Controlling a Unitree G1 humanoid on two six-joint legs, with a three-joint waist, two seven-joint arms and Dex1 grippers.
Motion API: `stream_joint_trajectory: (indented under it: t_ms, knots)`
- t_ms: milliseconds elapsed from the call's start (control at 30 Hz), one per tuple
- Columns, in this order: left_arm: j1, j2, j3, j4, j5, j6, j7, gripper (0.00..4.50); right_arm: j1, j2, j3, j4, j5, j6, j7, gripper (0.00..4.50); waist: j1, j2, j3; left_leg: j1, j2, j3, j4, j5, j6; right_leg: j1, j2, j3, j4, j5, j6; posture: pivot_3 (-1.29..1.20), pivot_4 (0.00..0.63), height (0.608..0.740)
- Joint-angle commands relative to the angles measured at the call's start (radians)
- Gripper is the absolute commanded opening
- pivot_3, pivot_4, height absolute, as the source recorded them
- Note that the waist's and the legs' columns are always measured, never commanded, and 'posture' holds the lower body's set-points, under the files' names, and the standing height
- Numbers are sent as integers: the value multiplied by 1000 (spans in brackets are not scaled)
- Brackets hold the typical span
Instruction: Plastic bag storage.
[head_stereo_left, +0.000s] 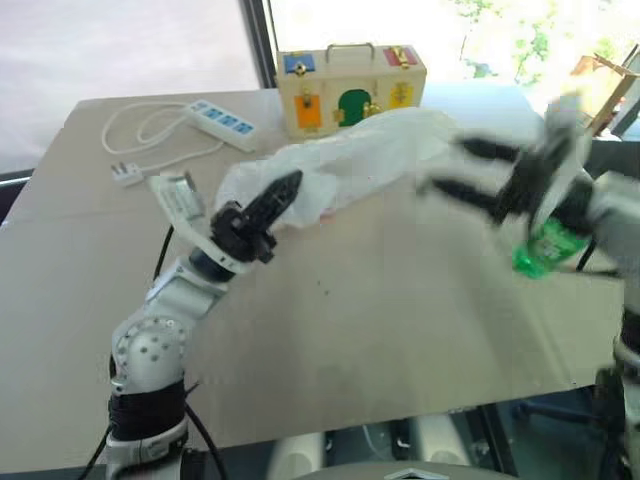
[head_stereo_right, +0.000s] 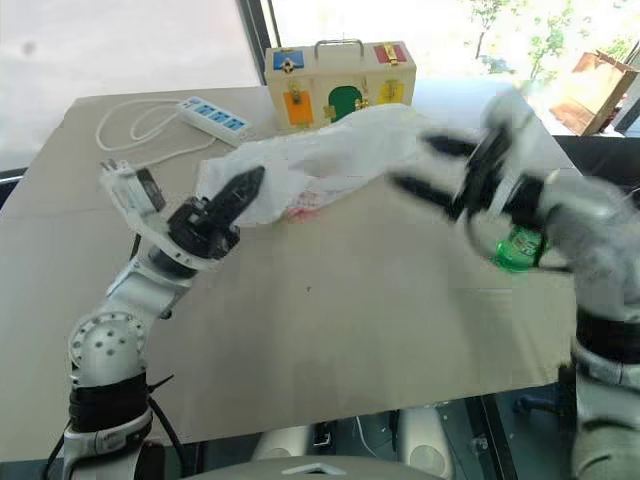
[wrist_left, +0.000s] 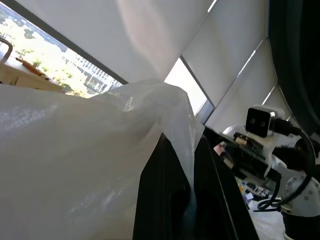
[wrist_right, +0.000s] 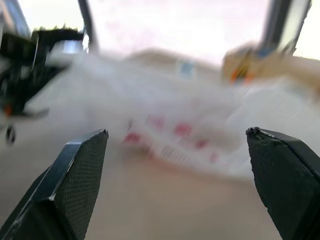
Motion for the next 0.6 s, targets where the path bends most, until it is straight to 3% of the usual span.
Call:
stream_joint_trajectory:
  t_ms: [33, 133, 233, 600]
  knots:
    - [-22, 19, 52, 13, -73, 17, 11, 0, 80, -190, -62, 122, -101, -71, 70, 4465, 19, -2, 0, 0, 0, -2, 0, 0, 0, 2, 0, -3, -3, 0, 0, 0, 150, 740]
    - [-34, 26, 64, 32, -89, 27, 15, 0, 187, -323, -63, 211, -153, -76, 136, 4465, 30, -2, 0, -1, 0, -1, -1, 0, -1, 6, -1, -6, -10, 0, 0, 0, 150, 740]
    - [-35, 26, 72, 45, -90, 31, 17, 0, 266, -378, -99, 258, -124, -28, 192, 4465, 21, -2, 0, -1, -2, 1, -1, 0, 0, 5, -3, -2, -10, 0, 1, 0, 150, 740]
    - [-28, 8, 65, 33, -84, 33, 26, 0, 385, -376, -85, 368, -200, -12, 138, 4465, 20, -2, 0, 1, 0, 0, 0, 0, 0, 6, 0, -2, -7, 0, 1, 0, 150, 740]
